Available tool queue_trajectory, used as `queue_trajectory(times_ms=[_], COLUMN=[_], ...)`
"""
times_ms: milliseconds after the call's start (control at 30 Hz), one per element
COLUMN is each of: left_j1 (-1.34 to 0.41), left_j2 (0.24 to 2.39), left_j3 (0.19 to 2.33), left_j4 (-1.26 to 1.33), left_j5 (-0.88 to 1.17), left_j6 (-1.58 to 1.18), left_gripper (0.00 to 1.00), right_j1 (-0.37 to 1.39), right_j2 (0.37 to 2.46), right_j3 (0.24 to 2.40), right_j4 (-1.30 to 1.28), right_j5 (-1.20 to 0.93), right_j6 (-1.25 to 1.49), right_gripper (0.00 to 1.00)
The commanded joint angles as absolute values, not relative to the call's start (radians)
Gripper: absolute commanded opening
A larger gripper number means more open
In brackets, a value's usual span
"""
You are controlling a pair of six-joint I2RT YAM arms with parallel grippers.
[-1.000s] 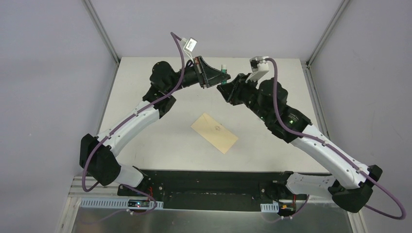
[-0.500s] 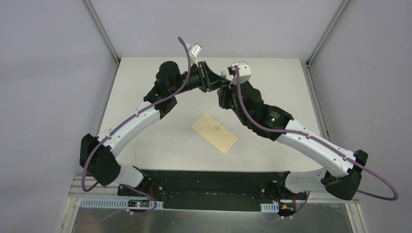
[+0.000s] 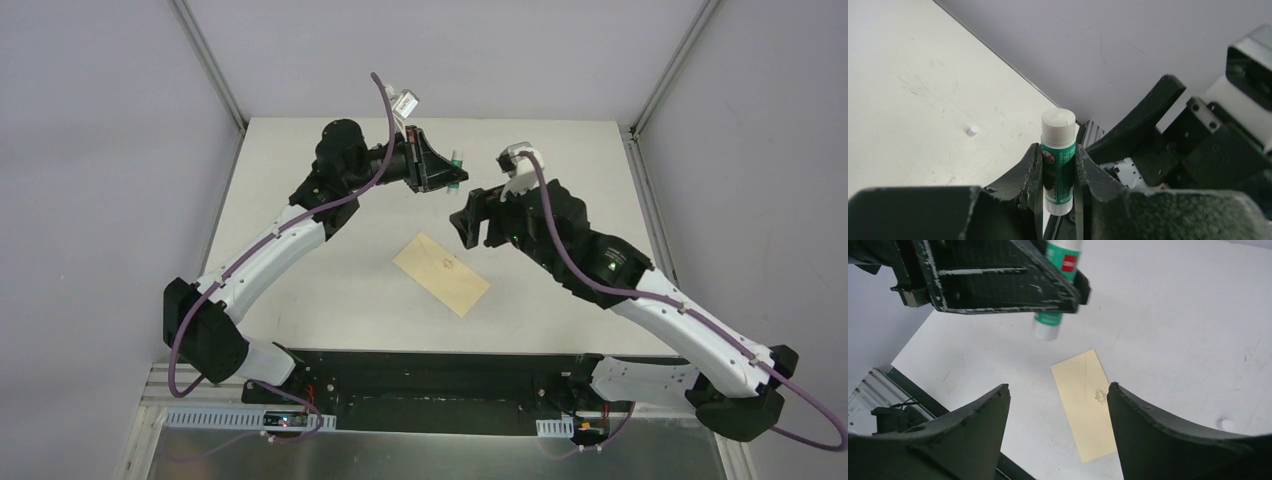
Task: Place the letter into the envelope and seal it
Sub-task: Screw the solid glue, then close the solid glue cap on the solid glue.
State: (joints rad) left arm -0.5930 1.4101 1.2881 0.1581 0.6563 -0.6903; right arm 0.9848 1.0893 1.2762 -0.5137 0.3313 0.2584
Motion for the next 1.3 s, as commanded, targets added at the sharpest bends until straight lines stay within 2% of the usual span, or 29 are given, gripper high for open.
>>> queue_trajectory(times_ms=[0,233,533,800,1133,1267], left_j1=[-0.558,-0.53,-0.537,-0.572,-0.624,-0.656], left_j2=[1.405,1.402,1.338,1.246,1.267,1.266], left_j3=[1.326,1.288,1.145,1.119,1.146,1.143], left_j4=[0.168,0.181,0.432,0.235,0.071,0.038], left_j5=[0.792,0.96,1.232,1.235,1.137,1.088], left_j6=[-0.589,-0.523,-0.458,-0.14,-0.014,-0.009], left_gripper=[0.0,0.0,0.0,0.0,0.0,0.0], right_j1=[0.918,0.74,0.565,0.512,0.464,0.44], right_j2=[1.02,0.99,1.011,1.053,1.179,1.259], right_j3=[1.262,1.214,1.171,1.159,1.173,1.165], right_j4=[-0.604,-0.721,-0.785,-0.798,-0.831,-0.827], right_j5=[0.261,0.242,0.196,0.179,0.209,0.23], right_j6=[0.334,0.436,0.493,0.503,0.5,0.496], right_gripper=[0.74,0.72,0.71,0.7,0.69,0.65])
